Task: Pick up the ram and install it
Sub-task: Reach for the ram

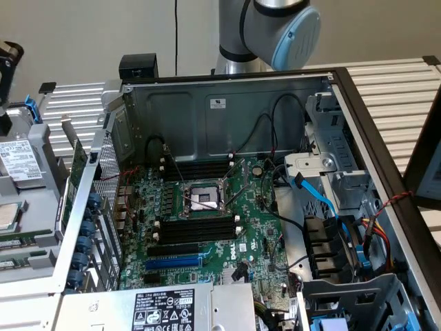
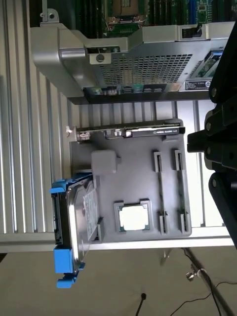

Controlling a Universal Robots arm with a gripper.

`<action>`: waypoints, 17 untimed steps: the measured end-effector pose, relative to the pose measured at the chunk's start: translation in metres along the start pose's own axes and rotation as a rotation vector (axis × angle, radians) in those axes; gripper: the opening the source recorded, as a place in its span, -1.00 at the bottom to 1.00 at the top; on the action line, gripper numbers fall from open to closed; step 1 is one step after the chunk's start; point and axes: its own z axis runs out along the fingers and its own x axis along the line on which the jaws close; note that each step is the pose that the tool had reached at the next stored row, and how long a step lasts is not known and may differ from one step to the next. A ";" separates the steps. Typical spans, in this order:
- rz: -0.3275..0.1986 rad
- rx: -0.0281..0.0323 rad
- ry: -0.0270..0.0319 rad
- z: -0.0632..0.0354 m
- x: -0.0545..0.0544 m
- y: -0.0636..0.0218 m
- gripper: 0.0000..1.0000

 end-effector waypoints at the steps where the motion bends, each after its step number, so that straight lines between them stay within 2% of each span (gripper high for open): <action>1: 0.000 0.0001 0.0001 0.0000 0.005 -0.0003 -0.79; 6: 0.000 0.0001 0.0000 0.0008 0.027 -0.0020 -0.79; 17: 0.000 0.0000 0.0001 0.0021 0.062 -0.0046 -0.79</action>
